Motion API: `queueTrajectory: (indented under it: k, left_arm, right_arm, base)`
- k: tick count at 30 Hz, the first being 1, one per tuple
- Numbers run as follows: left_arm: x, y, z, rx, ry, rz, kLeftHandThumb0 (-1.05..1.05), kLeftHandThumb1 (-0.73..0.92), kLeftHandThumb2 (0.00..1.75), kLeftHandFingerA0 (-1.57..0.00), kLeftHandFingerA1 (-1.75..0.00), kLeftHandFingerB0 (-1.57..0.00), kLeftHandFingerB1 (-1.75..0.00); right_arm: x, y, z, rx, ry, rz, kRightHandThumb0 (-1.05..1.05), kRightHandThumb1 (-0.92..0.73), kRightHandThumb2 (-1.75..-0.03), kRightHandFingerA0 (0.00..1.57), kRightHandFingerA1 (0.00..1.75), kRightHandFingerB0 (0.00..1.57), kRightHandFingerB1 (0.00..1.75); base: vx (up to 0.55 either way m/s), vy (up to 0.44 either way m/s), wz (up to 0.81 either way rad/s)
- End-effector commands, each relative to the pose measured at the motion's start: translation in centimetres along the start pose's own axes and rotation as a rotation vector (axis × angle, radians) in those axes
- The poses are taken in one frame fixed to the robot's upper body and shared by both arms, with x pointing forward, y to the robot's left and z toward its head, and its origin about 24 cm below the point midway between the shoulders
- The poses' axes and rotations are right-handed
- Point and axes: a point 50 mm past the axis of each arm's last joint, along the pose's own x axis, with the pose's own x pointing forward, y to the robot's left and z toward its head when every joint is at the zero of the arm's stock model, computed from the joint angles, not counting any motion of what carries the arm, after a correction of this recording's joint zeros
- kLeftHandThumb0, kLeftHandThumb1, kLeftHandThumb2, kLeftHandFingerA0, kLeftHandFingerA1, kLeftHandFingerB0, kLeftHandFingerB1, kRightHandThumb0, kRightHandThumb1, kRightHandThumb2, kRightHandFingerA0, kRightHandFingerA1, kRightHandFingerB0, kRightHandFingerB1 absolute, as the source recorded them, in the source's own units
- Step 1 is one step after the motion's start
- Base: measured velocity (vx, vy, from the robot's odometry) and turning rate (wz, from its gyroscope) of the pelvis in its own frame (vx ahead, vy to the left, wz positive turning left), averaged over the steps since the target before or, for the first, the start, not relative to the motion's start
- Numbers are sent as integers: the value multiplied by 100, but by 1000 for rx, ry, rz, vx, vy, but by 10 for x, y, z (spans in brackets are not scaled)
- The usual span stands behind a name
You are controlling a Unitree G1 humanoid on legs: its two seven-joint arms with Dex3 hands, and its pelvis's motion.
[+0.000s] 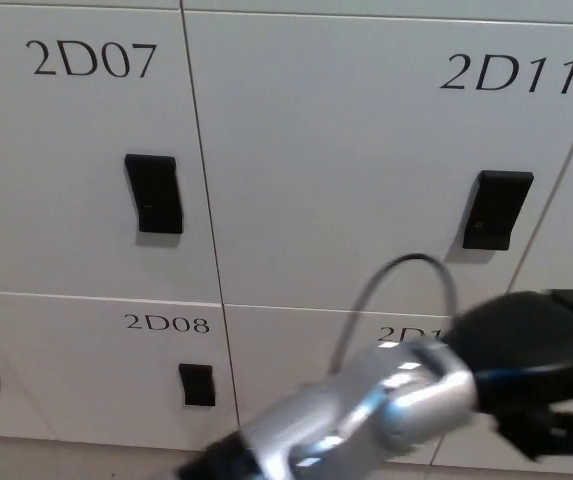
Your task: The robot uses its left hand to push the door of an open cabinet towards the right and closes it
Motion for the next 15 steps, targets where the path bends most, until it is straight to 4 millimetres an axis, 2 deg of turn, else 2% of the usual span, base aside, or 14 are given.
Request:
queueTrajectory:
  k: [1,2,3,4,6,7,8,9,10,12,14,15]
  left_arm:
    - [-119,-31,-92,-213,442,-11,-63,90,68,-31,-35,-26,-30]
    - [-146,-39,-105,-253,530,13,-63,90,68,-31,-35,-26,-30]
    - [-165,-44,-112,-276,588,28,-63,90,68,-31,-35,-26,-30]
    - [-176,-47,-114,-288,618,37,-63,90,68,-31,-35,-26,-30]
    - [-177,-47,-114,-289,618,37,-63,90,68,-31,-35,-26,-30]
    - [-214,-58,-133,-293,761,73,-62,88,67,-34,-35,-29,-31]
    - [-245,-64,-144,-290,868,102,-62,88,67,-34,-35,-29,-31]
    - [-295,-75,-154,-316,1049,157,-61,88,67,-34,-34,-29,-31]
    - [-295,-75,-154,-316,1049,157,-61,88,67,-34,-34,-29,-31]
    - [-342,-87,-153,-378,1202,254,-64,87,66,-35,-35,-32,-32]
    - [-379,-99,-147,-442,1340,345,-61,85,66,-33,-33,-30,-31]
    - [-385,-102,-146,-472,1366,368,-61,85,66,-33,-33,-30,-31]
  right_arm:
    - [1,-10,-5,-52,63,-12,-55,-70,-100,36,52,29,48]
    - [1,-9,-5,-59,69,-9,-55,-70,-100,36,52,29,48]
    - [1,-9,-5,-64,74,-7,-55,-70,-100,36,52,29,48]
    - [2,-9,-5,-69,76,-6,-55,-70,-100,36,52,29,48]
    - [2,-9,-5,-70,77,-5,-55,-70,-100,36,52,29,48]
    - [1,-9,-6,-75,73,-3,-52,-69,-102,37,53,27,48]
    - [1,-8,-7,-80,71,-1,-52,-69,-102,37,53,27,48]
    - [0,-9,-10,-98,74,6,-51,-70,-103,37,54,26,48]
    - [0,-9,-10,-98,74,6,-51,-70,-103,37,54,26,48]
    - [-1,-8,-10,-95,80,3,-53,-69,-99,37,53,28,48]
    - [0,-7,-10,-87,84,-4,-52,-68,-99,37,53,29,48]
    - [-1,-6,-11,-88,86,-3,-52,-68,-99,37,53,29,48]
  base:
    - [0,0,0]
    - [0,0,0]
    - [0,0,0]
    - [0,0,0]
    - [0,0,0]
    - [0,0,0]
    - [0,0,0]
    - [0,0,0]
    - [0,0,0]
    - [0,0,0]
    - [0,0,0]
    - [0,0,0]
